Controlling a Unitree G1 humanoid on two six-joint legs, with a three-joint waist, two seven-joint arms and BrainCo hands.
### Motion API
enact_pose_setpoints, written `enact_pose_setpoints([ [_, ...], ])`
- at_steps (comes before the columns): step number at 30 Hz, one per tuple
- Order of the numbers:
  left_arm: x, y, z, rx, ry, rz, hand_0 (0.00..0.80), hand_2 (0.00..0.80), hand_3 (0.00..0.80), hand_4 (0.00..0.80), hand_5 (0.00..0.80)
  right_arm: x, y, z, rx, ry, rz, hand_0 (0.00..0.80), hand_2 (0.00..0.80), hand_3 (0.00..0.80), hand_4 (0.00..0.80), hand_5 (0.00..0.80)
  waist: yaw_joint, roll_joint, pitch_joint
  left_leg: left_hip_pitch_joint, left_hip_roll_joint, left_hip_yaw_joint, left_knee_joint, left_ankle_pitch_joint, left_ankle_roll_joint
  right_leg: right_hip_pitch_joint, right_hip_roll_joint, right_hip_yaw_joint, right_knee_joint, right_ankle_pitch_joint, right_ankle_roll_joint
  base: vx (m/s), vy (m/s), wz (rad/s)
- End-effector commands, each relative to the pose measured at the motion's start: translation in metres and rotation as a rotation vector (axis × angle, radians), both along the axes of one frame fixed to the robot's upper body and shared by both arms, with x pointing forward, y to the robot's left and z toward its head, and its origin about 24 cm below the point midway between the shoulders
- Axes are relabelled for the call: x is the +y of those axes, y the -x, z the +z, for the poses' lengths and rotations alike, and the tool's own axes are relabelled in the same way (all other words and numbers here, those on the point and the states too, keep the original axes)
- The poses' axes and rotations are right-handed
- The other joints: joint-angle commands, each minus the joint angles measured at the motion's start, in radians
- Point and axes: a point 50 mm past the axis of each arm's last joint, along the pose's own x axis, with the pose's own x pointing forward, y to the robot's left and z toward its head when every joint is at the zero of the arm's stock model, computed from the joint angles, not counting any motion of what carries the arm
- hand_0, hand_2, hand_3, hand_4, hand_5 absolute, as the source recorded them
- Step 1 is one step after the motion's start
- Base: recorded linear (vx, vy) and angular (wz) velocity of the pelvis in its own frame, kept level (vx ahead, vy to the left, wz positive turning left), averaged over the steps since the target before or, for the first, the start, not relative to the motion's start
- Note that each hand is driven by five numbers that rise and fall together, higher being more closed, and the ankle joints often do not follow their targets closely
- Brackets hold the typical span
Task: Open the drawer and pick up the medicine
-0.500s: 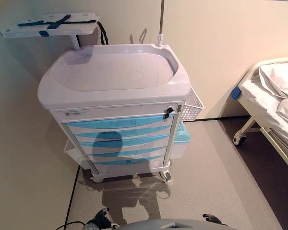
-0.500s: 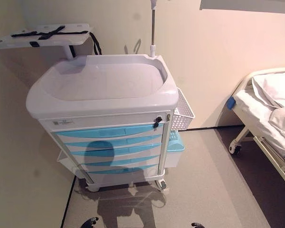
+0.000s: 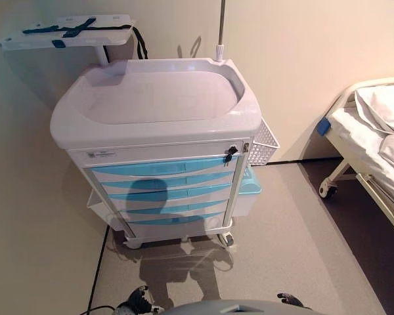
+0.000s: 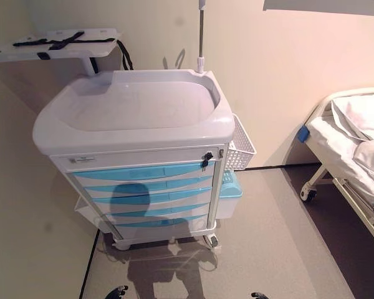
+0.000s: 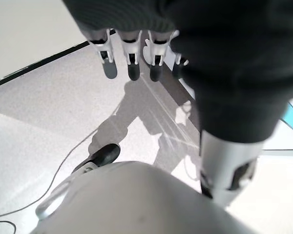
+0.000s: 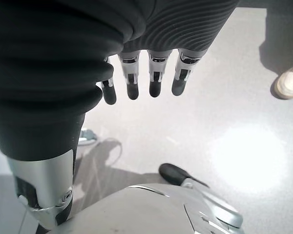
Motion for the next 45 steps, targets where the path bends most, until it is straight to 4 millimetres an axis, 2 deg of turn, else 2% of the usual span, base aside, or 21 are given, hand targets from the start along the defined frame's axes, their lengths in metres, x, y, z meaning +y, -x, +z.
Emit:
enact_pose_setpoints([
  [1, -0.004, -0.008, 0.0, -0.035, 0.045, 0.137, 0.0, 0.0, 0.0, 0.0, 0.0, -0.003, -0.018, 0.004, -0.045, 0.019, 0.01, 0.0, 0.0, 0.0, 0.0, 0.0, -0.005, -0.036, 0.021, -0.041, -0.064, 0.0, 0.0, -0.014, 0.041, -0.06, -0.025, 0.0, 0.067, 0.021, 0.069, 0.0, 0.0, 0.0],
  [5, -0.001, -0.014, 0.002, -0.071, 0.066, 0.228, 0.0, 0.0, 0.0, 0.0, 0.0, -0.004, -0.021, 0.004, -0.061, 0.017, -0.006, 0.0, 0.0, 0.0, 0.0, 0.0, -0.002, -0.038, 0.036, -0.049, -0.065, 0.0, 0.0, -0.011, 0.047, -0.081, -0.027, 0.005, 0.097, 0.011, 0.066, 0.0, 0.0, 0.0],
  [6, 0.002, -0.016, 0.003, -0.086, 0.069, 0.261, 0.047, 0.047, 0.047, 0.047, 0.047, -0.003, -0.023, 0.005, -0.068, 0.014, -0.008, 0.0, 0.0, 0.0, 0.0, 0.0, -0.002, -0.036, 0.042, -0.053, -0.065, 0.0, 0.0, -0.009, 0.05, -0.093, -0.028, 0.006, 0.11, 0.006, 0.063, 0.0, 0.0, 0.0],
  [8, 0.003, -0.021, 0.005, -0.114, 0.086, 0.316, 0.053, 0.053, 0.053, 0.053, 0.053, -0.004, -0.027, 0.006, -0.082, 0.014, -0.009, 0.0, 0.0, 0.0, 0.0, 0.0, -0.001, -0.033, 0.057, -0.061, -0.069, 0.0, 0.001, -0.006, 0.054, -0.112, -0.03, 0.008, 0.133, 0.001, 0.061, -0.014, 0.016, -0.01],
  [9, 0.005, -0.028, 0.007, -0.146, 0.11, 0.376, 0.0, 0.0, 0.0, 0.0, 0.0, -0.005, -0.031, 0.007, -0.099, 0.016, -0.006, 0.0, 0.0, 0.0, 0.0, 0.0, -0.001, -0.028, 0.072, -0.074, -0.073, 0.001, 0.011, -0.006, 0.057, -0.13, -0.032, 0.01, 0.152, -0.006, 0.059, -0.028, 0.032, -0.04],
  [10, 0.005, -0.028, 0.007, -0.146, 0.11, 0.376, 0.0, 0.0, 0.0, 0.0, 0.0, -0.005, -0.031, 0.007, -0.099, 0.016, -0.006, 0.0, 0.0, 0.0, 0.0, 0.0, -0.001, -0.028, 0.072, -0.074, -0.073, 0.001, 0.011, -0.006, 0.057, -0.13, -0.032, 0.01, 0.152, -0.006, 0.059, -0.019, 0.033, -0.05],
  [15, 0.004, -0.053, 0.016, -0.279, 0.205, 0.522, 0.0, 0.0, 0.0, 0.0, 0.0, -0.008, -0.044, 0.012, -0.142, 0.025, 0.008, 0.0, 0.0, 0.0, 0.0, 0.0, -0.004, -0.012, 0.108, -0.129, -0.084, 0.006, 0.056, -0.012, 0.065, -0.188, -0.039, 0.019, 0.194, -0.014, 0.055, -0.03, 0.029, -0.02],
  [16, 0.001, -0.07, 0.024, -0.367, 0.264, 0.579, 0.0, 0.0, 0.0, 0.0, 0.0, -0.009, -0.051, 0.014, -0.166, 0.029, 0.015, 0.0, 0.0, 0.0, 0.0, 0.0, -0.005, -0.007, 0.123, -0.159, -0.089, 0.009, 0.078, -0.015, 0.067, -0.217, -0.042, 0.024, 0.208, -0.013, 0.054, -0.053, 0.033, 0.0],
  [17, 0.001, -0.07, 0.024, -0.367, 0.264, 0.579, 0.0, 0.0, 0.0, 0.0, 0.0, -0.009, -0.051, 0.014, -0.166, 0.029, 0.015, 0.0, 0.0, 0.0, 0.0, 0.0, -0.005, -0.007, 0.122, -0.161, -0.089, 0.01, 0.079, -0.015, 0.067, -0.219, -0.042, 0.024, 0.209, -0.014, 0.054, -0.059, 0.027, -0.03],
  [20, -0.003, -0.091, 0.036, -0.476, 0.348, 0.647, 0.0, 0.0, 0.0, 0.0, 0.0, -0.009, -0.058, 0.017, -0.189, 0.034, 0.03, 0.0, 0.0, 0.0, 0.0, 0.0, -0.002, -0.004, 0.144, -0.208, -0.091, 0.009, 0.115, -0.021, 0.072, -0.263, -0.046, 0.025, 0.238, -0.016, 0.052, -0.048, 0.016, 0.0],
  [21, -0.005, -0.098, 0.04, -0.508, 0.384, 0.669, 0.0, 0.0, 0.0, 0.0, 0.0, -0.009, -0.061, 0.018, -0.199, 0.033, 0.032, 0.0, 0.0, 0.0, 0.0, 0.0, -0.002, -0.004, 0.15, -0.218, -0.092, 0.009, 0.123, -0.023, 0.072, -0.271, -0.047, 0.026, 0.243, -0.016, 0.051, -0.065, 0.016, -0.04],
  [22, -0.012, -0.118, 0.054, -0.612, 0.486, 0.725, 0.0, 0.0, 0.0, 0.0, 0.0, -0.009, -0.067, 0.02, -0.221, 0.034, 0.04, 0.0, 0.0, 0.0, 0.0, 0.0, -0.003, -0.007, 0.165, -0.247, -0.093, 0.008, 0.14, -0.025, 0.074, -0.295, -0.05, 0.026, 0.254, -0.015, 0.05, -0.051, 0.01, -0.05],
  [25, -0.019, -0.129, 0.063, -0.667, 0.569, 0.767, 0.0, 0.0, 0.0, 0.0, 0.0, -0.01, -0.069, 0.021, -0.229, 0.037, 0.045, 0.0, 0.0, 0.0, 0.0, 0.0, -0.003, -0.009, 0.17, -0.27, -0.095, 0.005, 0.154, -0.027, 0.076, -0.312, -0.05, 0.023, 0.26, -0.016, 0.049, -0.029, 0.005, 0.0],
  [27, -0.028, -0.144, 0.075, -0.731, 0.694, 0.831, 0.0, 0.0, 0.0, 0.0, 0.0, -0.009, -0.073, 0.023, -0.242, 0.037, 0.053, 0.0, 0.0, 0.0, 0.0, 0.0, -0.006, -0.013, 0.181, -0.288, -0.096, 0.003, 0.164, -0.028, 0.076, -0.327, -0.05, 0.024, 0.265, -0.017, 0.048, -0.046, 0.002, 0.01],
  [28, -0.037, -0.154, 0.084, -0.768, 0.821, 0.892, 0.0, 0.0, 0.0, 0.0, 0.0, -0.008, -0.077, 0.024, -0.255, 0.033, 0.059, 0.0, 0.0, 0.0, 0.0, 0.0, -0.007, -0.018, 0.189, -0.307, -0.095, 0.002, 0.173, -0.03, 0.077, -0.342, -0.051, 0.024, 0.27, -0.016, 0.047, -0.037, -0.004, 0.0],
  [29, -0.037, -0.154, 0.084, -0.768, 0.821, 0.892, 0.0, 0.0, 0.0, 0.0, 0.0, -0.008, -0.077, 0.025, -0.255, 0.033, 0.059, 0.0, 0.0, 0.0, 0.0, 0.0, -0.008, -0.018, 0.188, -0.308, -0.095, 0.002, 0.174, -0.03, 0.077, -0.343, -0.051, 0.024, 0.271, -0.016, 0.047, -0.049, -0.003, 0.0],
  [30, -0.047, -0.168, 0.097, -0.815, 0.972, 0.943, 0.0, 0.0, 0.0, 0.0, 0.0, -0.008, -0.082, 0.026, -0.271, 0.03, 0.06, 0.0, 0.0, 0.0, 0.0, 0.0, -0.011, -0.024, 0.2, -0.328, -0.091, 0.001, 0.183, -0.03, 0.077, -0.361, -0.052, 0.025, 0.274, -0.014, 0.047, 0.0, 0.0, 0.0],
  [32, -0.049, -0.172, 0.101, -0.826, 1.004, 0.96, 0.0, 0.0, 0.0, 0.0, 0.0, -0.007, -0.084, 0.027, -0.278, 0.029, 0.068, 0.0, 0.0, 0.0, 0.0, 0.0, -0.012, -0.026, 0.203, -0.337, -0.091, 0.001, 0.187, -0.03, 0.077, -0.37, -0.051, 0.026, 0.276, -0.013, 0.047, -0.019, -0.002, -0.01],
  [37, -0.068, -0.197, 0.122, -0.855, 1.266, 1.059, 0.0, 0.0, 0.0, 0.0, 0.0, 0.0, -0.093, 0.03, -0.302, 0.012, 0.098, 0.0, 0.0, 0.0, 0.0, 0.0, -0.02, -0.042, 0.224, -0.386, -0.085, 0.003, 0.21, -0.034, 0.077, -0.414, -0.046, 0.032, 0.287, -0.01, 0.048, 0.0, 0.0, 0.0],
  [39, -0.072, -0.204, 0.128, -0.858, 1.311, 1.079, 0.0, 0.0, 0.0, 0.0, 0.0, 0.002, -0.097, 0.031, -0.311, 0.01, 0.106, 0.0, 0.0, 0.0, 0.0, 0.0, -0.023, -0.047, 0.232, -0.399, -0.084, 0.002, 0.216, -0.034, 0.077, -0.428, -0.046, 0.034, 0.292, -0.008, 0.048, 0.0, 0.0, 0.0],
  [45, -0.087, -0.228, 0.156, -0.879, 1.488, 1.056, 0.0, 0.0, 0.0, 0.0, 0.0, 0.01, -0.11, 0.036, -0.355, -0.019, 0.128, 0.0, 0.0, 0.0, 0.0, 0.0, -0.033, -0.054, 0.257, -0.437, -0.086, 0.002, 0.237, -0.043, 0.078, -0.473, -0.047, 0.034, 0.329, -0.017, 0.047, 0.0, 0.0, 0.0],
])
